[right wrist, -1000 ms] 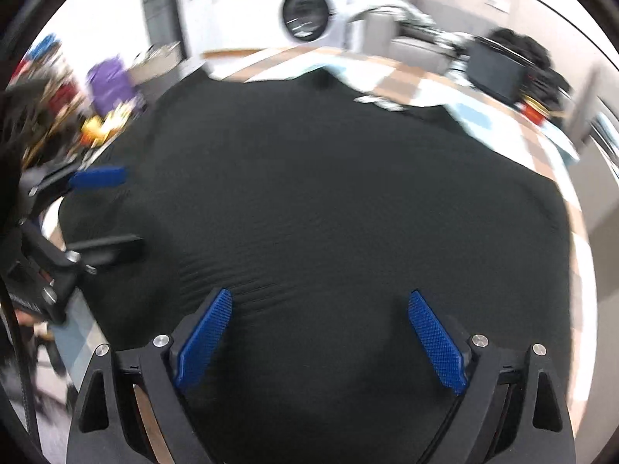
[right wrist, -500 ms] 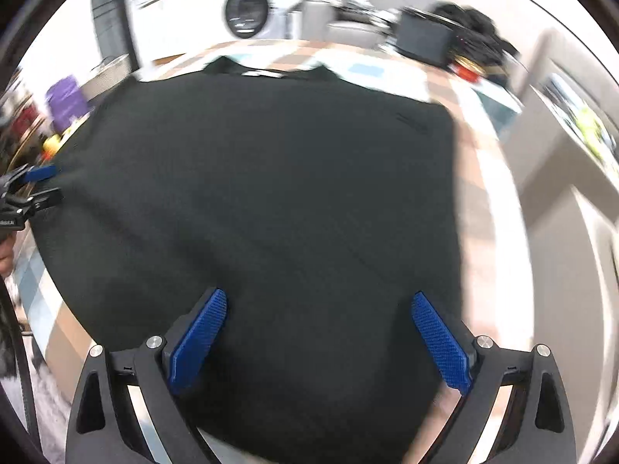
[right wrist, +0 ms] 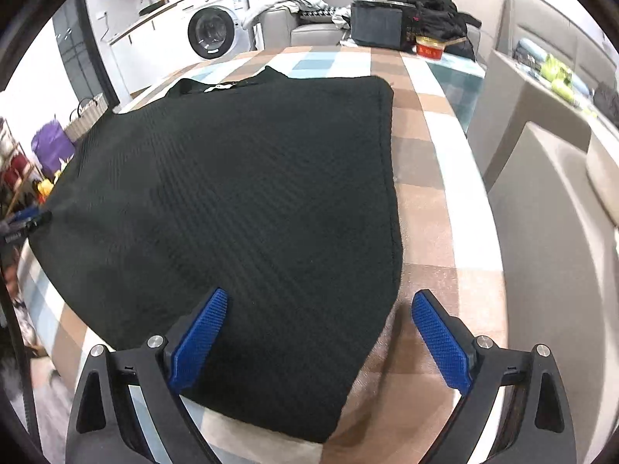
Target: Fold small clothes
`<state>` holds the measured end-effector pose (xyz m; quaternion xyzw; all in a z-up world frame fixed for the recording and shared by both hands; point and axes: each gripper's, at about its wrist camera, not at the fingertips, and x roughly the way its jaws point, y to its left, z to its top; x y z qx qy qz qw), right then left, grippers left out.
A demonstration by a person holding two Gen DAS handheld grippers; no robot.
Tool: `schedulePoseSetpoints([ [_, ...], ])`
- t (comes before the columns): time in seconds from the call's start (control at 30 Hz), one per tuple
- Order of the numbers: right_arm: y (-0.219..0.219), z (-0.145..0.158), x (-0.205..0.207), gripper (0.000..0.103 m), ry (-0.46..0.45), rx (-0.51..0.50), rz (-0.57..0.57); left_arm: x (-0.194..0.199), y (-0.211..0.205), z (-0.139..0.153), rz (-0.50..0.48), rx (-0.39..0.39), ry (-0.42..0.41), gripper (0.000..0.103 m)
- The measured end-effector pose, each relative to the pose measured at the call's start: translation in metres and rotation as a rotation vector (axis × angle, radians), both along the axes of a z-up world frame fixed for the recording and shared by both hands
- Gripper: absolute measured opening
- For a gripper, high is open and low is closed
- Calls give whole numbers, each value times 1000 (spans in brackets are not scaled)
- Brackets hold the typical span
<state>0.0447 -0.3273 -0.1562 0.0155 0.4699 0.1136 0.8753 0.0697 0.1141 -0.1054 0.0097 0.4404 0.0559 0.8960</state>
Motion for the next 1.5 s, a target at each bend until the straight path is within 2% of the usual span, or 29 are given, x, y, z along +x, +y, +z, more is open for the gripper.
schedulePoseSetpoints([
  [0.1, 4, 1, -4, 97, -10, -18, 10, 4, -5, -1, -4, 6, 0, 99],
  [0.27, -12, -3, -2, 90, 1, 163, -20, 5, -1, 0, 3, -48, 5, 99],
  [0.33, -18, -1, 2, 75, -4, 254, -46, 6, 0, 0, 11, -59, 4, 99],
  [0.37, -21, -1, 4, 71, -8, 291, -65, 6, 1, -1, 14, -64, 3, 99],
  [0.43, -22, -3, 8, 54, -9, 285, -99, 7, 1, -2, 16, -77, 6, 99],
  [0.5, -20, -2, 9, 43, -8, 273, -108, 7, 0, -3, 14, -81, 6, 98],
  [0.6, -20, -1, 8, 19, -16, 326, -102, 9, 0, -4, 15, -88, 4, 97],
  [0.67, -19, 2, 6, 12, -36, 325, -98, 10, 0, -4, 14, -95, 2, 96],
  [0.73, -19, 6, 5, 9, -58, 324, -89, 10, 1, -3, 19, -102, -2, 94],
  [0.83, -17, 1, 7, 9, -39, 244, -99, 10, 3, -3, 20, -125, -6, 90],
  [0.93, -17, 1, 9, 9, -32, 246, -98, 9, 3, -4, 14, -152, -6, 83],
  [1.17, -17, 2, 7, 16, -33, 226, -91, 8, 0, -4, -48, -277, -8, 37],
  [1.23, -17, 1, 8, 16, -36, 224, -89, 7, 0, -2, -53, -285, -15, 31],
  [1.3, -17, 1, 7, 16, -45, 227, -87, 5, -1, 1, -54, -273, -26, 20],
  [1.4, -14, 5, 5, 13, -73, 233, -67, 4, 3, 2, -37, -265, -30, 17],
  [1.5, -13, -1, 7, 13, -45, 133, -94, 5, 9, -1, -20, -256, -22, 17],
])
